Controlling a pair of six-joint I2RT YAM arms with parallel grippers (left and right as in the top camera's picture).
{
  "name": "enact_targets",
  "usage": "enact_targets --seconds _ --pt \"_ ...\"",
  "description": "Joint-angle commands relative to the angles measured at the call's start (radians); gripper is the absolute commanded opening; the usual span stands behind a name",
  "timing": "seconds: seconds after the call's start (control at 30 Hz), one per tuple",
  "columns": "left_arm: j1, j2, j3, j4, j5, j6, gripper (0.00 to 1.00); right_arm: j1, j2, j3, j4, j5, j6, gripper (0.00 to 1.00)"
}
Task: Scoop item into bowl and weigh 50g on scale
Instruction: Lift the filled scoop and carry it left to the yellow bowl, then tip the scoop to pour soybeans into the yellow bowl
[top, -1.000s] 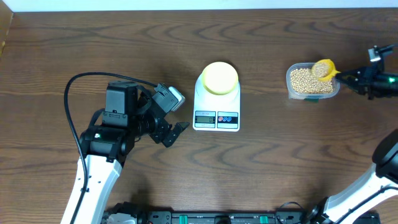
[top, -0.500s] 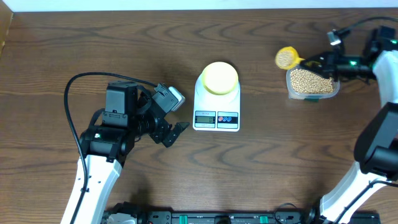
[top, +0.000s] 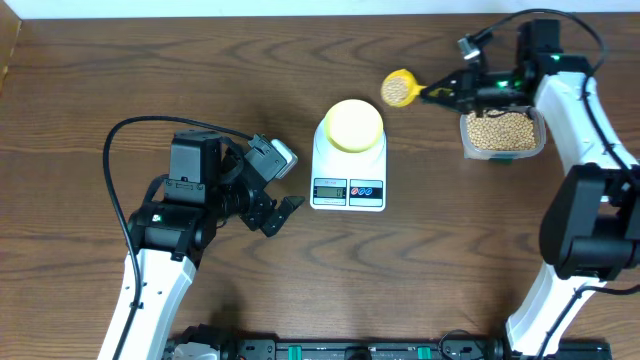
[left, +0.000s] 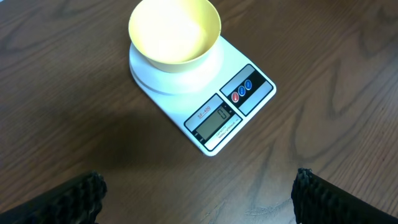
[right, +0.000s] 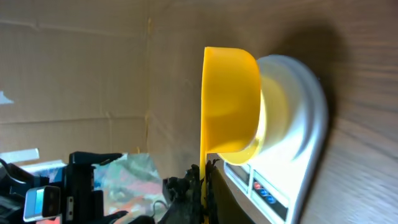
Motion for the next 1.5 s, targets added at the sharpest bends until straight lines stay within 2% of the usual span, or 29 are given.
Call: enact_targets --seconds 0.0,0.47,0.87,1.27,1.47 --pt "0.005 0.000 -0.002 -0.003 0.009 0.014 0.98 0.061 0.009 0.000 -0.008 0.017 0.049 0.01" --pt "0.005 0.000 -0.002 -0.003 0.009 0.014 0.98 0.208 0.009 0.060 -0.072 0.267 0.068 0.01" --pt "0.005 0.000 -0.002 -0.003 0.009 0.014 0.98 0.305 0.009 0.267 -0.296 0.585 -0.020 0.01" --pt "0.005 0.000 -0.002 -0.003 0.009 0.014 0.98 0.400 0.009 0.282 -0.301 0.800 -0.092 0.01" --pt "0.005 0.000 -0.002 -0.003 0.009 0.014 0.97 0.409 0.009 0.282 -0.291 0.822 -0.153 0.01"
